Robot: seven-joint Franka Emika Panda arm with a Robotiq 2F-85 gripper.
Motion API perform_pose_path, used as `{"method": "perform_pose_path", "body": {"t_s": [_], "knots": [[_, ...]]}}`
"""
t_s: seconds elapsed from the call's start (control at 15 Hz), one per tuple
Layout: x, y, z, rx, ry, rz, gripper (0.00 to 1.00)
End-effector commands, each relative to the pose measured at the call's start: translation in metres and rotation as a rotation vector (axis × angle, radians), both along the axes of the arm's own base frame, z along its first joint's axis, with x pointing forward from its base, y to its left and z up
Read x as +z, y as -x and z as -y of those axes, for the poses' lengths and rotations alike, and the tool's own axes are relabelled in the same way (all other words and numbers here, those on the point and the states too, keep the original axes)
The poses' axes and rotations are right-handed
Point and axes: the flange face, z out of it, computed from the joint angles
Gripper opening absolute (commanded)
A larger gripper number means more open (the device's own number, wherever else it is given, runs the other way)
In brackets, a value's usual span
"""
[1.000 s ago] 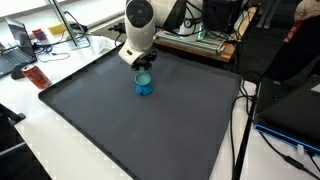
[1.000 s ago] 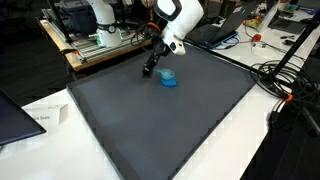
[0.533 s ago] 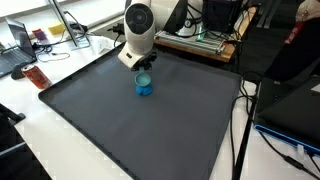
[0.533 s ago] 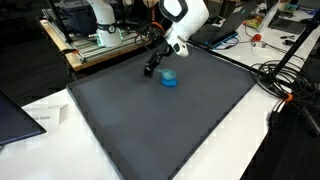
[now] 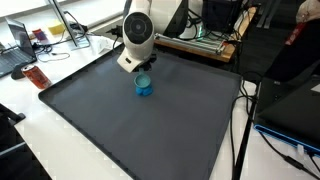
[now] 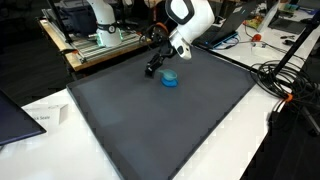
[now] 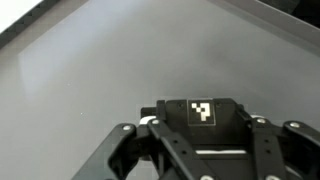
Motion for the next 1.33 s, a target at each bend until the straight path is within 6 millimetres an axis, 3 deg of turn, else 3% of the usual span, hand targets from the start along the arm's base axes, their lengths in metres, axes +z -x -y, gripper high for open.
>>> {"method": "perform_pose_path", "body": {"t_s": [0.0, 1.27], "knots": [[-0.016, -0.015, -0.015, 0.004, 0.021, -0.003, 0.35], [-0.040, -0.031, -0.020, -0.010, 0.007, -0.023, 0.35]]}}
